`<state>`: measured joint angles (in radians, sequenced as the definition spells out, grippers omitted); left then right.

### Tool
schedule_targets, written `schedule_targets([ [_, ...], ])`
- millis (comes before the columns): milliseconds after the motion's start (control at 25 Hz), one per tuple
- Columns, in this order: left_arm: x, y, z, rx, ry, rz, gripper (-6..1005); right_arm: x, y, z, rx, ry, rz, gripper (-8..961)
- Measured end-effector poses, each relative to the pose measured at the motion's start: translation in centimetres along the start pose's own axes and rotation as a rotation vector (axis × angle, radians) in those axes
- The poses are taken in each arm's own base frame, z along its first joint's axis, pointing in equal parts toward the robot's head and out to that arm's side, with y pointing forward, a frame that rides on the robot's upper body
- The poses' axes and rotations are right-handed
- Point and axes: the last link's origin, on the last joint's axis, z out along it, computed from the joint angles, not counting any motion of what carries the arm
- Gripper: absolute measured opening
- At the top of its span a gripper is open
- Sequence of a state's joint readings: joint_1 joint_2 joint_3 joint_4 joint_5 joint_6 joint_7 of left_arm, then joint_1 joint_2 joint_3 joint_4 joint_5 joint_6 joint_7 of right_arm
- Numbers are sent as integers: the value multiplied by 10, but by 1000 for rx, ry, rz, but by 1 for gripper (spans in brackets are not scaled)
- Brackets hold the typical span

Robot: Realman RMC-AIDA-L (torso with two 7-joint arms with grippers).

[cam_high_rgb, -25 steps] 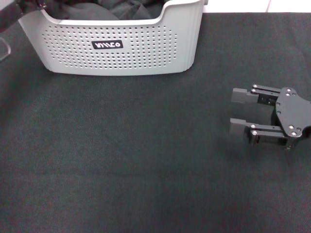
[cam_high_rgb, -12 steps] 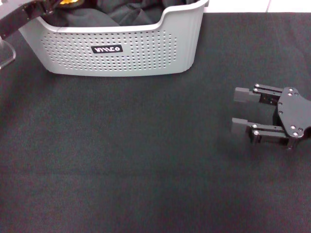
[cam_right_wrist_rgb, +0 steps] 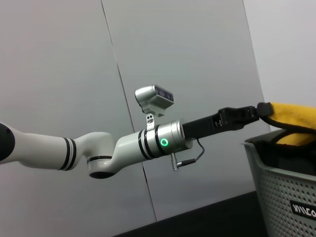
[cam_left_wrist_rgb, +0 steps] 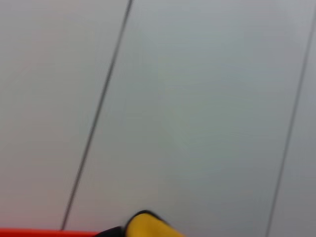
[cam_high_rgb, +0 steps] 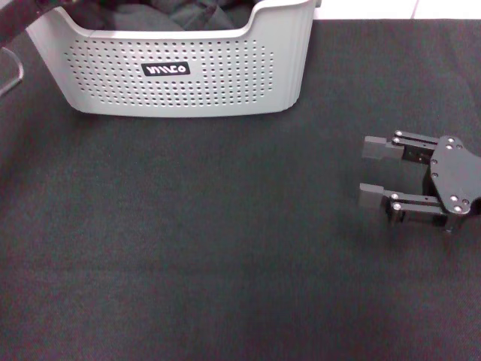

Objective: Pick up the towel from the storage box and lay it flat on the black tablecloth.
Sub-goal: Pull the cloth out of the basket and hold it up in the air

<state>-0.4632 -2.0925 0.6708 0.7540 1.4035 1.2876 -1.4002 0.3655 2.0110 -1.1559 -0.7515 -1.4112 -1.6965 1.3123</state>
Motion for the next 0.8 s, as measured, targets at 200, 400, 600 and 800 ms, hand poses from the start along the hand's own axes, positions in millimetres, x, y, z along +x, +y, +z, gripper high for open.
schedule_targets([
  [200,7,12,0,-85,46,-10,65,0,0,0,1,0,-1,741],
  [400,35,30,-17,-224,216,-56,28,0,0,0,1,-2,-9,740],
  [600,65,47,-43,-365,310,-114,20,-2,-1,2,0,-18,-23,739],
  [800,82,59,-60,-477,364,-200,21,-9,-1,7,2,-65,-66,739],
])
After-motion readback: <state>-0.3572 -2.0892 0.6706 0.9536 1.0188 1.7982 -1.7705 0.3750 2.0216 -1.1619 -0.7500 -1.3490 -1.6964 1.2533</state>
